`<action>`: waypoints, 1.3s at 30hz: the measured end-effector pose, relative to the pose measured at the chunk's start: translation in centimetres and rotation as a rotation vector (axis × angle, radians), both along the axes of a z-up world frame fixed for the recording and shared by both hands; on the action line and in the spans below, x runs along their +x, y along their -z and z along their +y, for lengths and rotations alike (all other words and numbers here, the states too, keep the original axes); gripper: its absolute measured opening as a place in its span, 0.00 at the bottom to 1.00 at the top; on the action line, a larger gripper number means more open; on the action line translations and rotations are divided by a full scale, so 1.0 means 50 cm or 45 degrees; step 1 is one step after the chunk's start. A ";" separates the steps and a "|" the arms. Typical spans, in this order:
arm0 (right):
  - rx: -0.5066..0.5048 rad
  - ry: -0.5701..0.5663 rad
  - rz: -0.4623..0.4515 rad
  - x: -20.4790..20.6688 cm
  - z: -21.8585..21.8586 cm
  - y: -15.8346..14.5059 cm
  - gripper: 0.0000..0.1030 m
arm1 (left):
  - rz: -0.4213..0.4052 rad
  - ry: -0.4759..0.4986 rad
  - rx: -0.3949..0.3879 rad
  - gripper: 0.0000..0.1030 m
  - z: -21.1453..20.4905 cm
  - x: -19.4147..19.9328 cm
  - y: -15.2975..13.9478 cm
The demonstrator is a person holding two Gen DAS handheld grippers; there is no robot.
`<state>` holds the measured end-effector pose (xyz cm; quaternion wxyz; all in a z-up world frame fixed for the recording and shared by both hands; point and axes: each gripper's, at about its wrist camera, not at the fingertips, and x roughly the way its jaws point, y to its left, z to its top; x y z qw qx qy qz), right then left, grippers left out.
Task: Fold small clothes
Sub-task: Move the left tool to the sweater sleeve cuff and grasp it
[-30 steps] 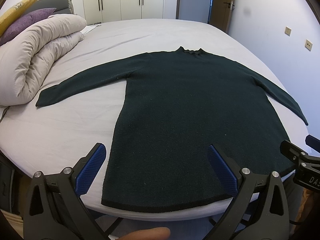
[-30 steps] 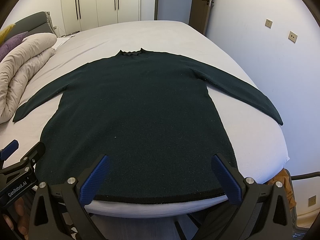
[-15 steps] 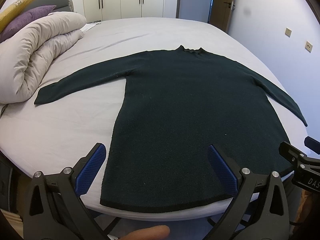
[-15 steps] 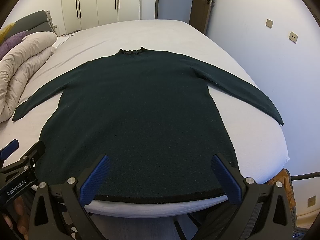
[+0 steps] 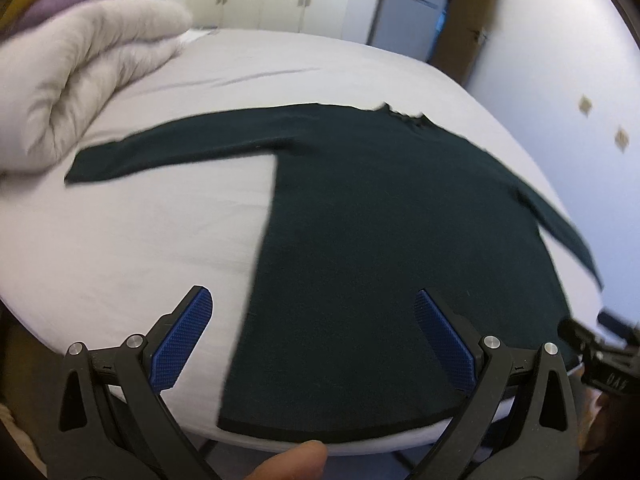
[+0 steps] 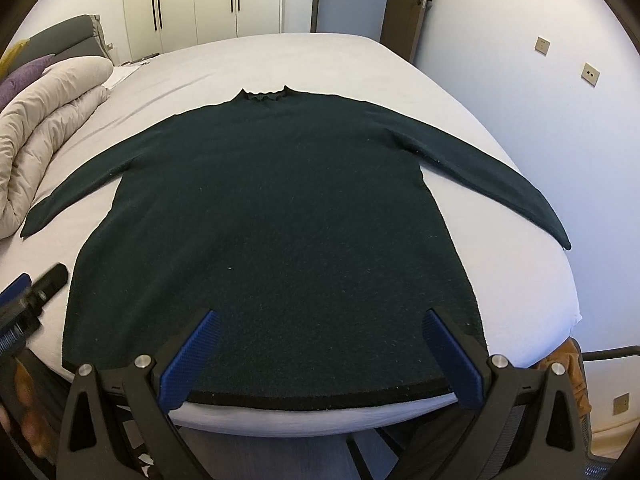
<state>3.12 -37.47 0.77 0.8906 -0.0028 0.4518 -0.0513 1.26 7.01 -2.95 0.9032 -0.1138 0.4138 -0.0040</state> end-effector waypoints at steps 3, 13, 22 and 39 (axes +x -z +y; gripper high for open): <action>0.024 0.006 -0.016 0.002 -0.005 -0.003 1.00 | -0.019 -0.112 -0.123 1.00 0.102 0.019 0.000; 0.186 -0.052 -0.042 0.029 0.015 -0.010 1.00 | -0.151 -0.628 -0.912 1.00 0.556 0.059 0.069; 0.261 -0.087 0.029 0.081 0.054 0.019 1.00 | -0.150 -0.884 -1.279 0.99 0.735 0.109 0.175; 0.318 -0.090 0.096 0.135 0.084 0.059 0.99 | -0.245 -1.000 -1.566 0.41 0.689 0.158 0.300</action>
